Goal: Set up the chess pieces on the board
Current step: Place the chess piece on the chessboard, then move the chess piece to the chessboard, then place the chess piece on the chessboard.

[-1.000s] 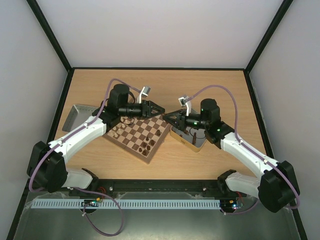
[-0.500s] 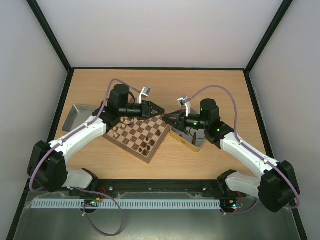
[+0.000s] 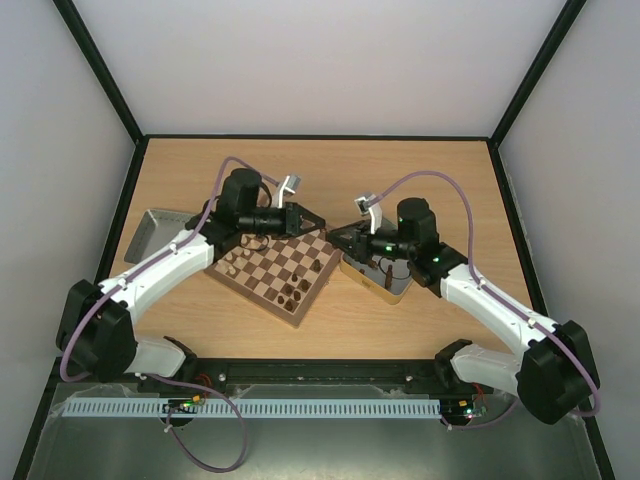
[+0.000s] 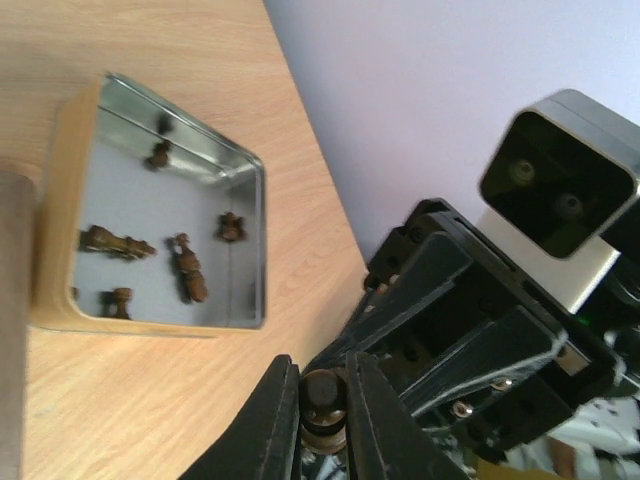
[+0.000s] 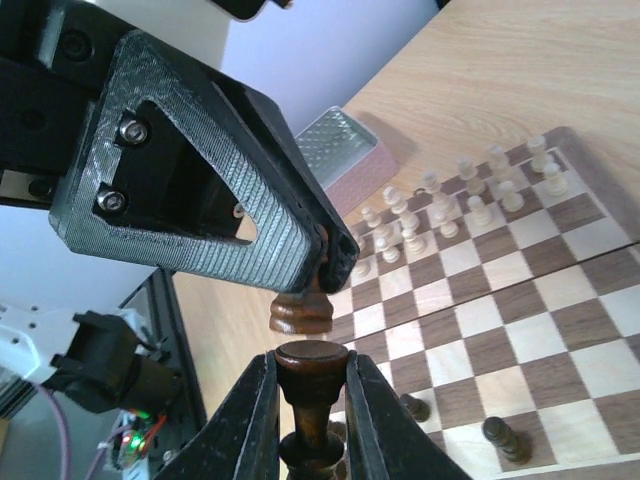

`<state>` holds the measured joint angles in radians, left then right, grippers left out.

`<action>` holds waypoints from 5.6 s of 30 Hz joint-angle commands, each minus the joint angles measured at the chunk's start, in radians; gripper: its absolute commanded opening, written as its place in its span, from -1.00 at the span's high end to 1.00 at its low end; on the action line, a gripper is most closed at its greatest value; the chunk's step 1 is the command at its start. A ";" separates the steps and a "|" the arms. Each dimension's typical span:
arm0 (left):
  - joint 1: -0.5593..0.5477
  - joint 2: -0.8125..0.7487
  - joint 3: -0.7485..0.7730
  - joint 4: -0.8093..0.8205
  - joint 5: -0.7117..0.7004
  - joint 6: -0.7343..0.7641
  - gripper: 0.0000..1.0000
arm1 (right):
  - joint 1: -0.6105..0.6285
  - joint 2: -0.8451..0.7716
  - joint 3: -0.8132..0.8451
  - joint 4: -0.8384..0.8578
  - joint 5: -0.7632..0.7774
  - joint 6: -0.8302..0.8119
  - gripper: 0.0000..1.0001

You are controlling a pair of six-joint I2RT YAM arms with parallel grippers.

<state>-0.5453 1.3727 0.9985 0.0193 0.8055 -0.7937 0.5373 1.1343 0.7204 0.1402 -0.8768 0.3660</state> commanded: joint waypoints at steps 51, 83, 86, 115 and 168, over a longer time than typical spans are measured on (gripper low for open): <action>-0.186 0.292 0.101 -0.485 -0.902 0.289 0.32 | 0.006 -0.101 -0.006 -0.129 0.578 0.034 0.70; -0.140 0.426 0.213 -0.567 -0.892 0.340 0.69 | 0.006 -0.113 -0.016 -0.137 0.578 0.038 0.71; -0.141 0.424 0.213 -0.570 -0.881 0.349 0.79 | 0.006 -0.110 -0.016 -0.135 0.579 0.037 0.71; -0.251 0.395 0.203 -0.665 -0.853 0.373 0.74 | 0.006 -0.102 -0.023 -0.116 0.567 0.054 0.71; -0.261 -0.047 -0.145 0.281 -0.627 0.250 -0.13 | 0.047 0.056 -0.085 0.228 0.458 1.459 0.73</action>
<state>-0.8024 1.2858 0.8330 0.2722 0.1871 -0.5446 0.5770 1.1965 0.6464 0.3267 -0.3992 1.7710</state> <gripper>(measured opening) 0.582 0.138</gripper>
